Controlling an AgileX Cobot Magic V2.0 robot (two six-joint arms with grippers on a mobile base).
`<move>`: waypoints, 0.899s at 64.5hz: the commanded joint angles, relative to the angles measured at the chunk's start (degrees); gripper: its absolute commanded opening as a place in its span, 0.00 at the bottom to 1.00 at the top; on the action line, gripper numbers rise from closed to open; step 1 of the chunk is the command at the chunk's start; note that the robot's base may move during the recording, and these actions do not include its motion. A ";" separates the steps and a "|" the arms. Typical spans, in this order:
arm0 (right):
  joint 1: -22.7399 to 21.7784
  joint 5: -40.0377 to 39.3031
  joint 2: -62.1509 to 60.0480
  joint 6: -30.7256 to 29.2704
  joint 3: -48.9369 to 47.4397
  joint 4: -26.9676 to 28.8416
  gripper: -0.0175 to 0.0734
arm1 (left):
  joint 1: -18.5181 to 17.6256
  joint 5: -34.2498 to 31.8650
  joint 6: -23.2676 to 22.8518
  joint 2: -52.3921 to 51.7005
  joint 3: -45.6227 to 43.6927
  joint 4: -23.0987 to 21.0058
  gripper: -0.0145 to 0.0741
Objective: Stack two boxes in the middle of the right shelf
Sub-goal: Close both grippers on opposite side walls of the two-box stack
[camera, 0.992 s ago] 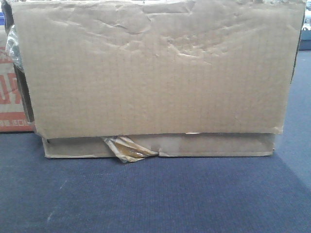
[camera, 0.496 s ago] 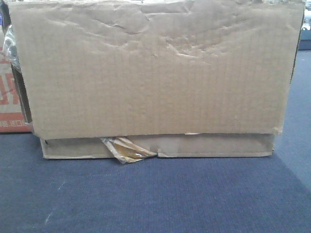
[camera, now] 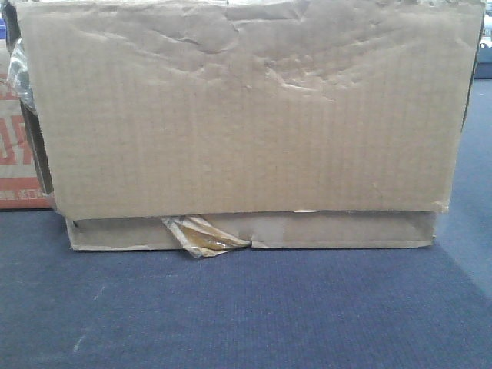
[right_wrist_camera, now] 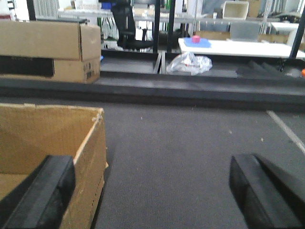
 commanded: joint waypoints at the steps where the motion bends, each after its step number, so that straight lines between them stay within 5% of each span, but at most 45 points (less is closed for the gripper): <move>1: 0.23 -2.09 0.86 -0.09 -0.38 -0.02 0.82 | -0.40 2.99 0.10 3.97 -2.39 -1.36 0.83; 10: 0.23 -2.52 0.86 -0.09 -0.38 0.07 0.82 | -0.40 12.77 0.10 13.01 -10.82 -0.73 0.83; 18: 0.69 -2.16 0.96 -0.09 -0.38 0.07 0.82 | 1.59 27.80 0.40 25.23 -23.67 -0.69 0.83; 28: 1.04 -2.16 0.96 -0.09 -0.38 0.07 0.82 | 7.76 40.76 9.27 39.32 -37.51 -4.37 0.83; 44: 1.04 -2.16 0.96 -0.09 -0.38 0.07 0.82 | 14.02 39.00 16.13 52.59 -42.49 -5.21 0.83; 58: 1.03 -2.04 1.95 -0.09 -0.38 0.07 0.82 | 15.44 34.37 16.28 60.73 -42.49 -5.21 0.83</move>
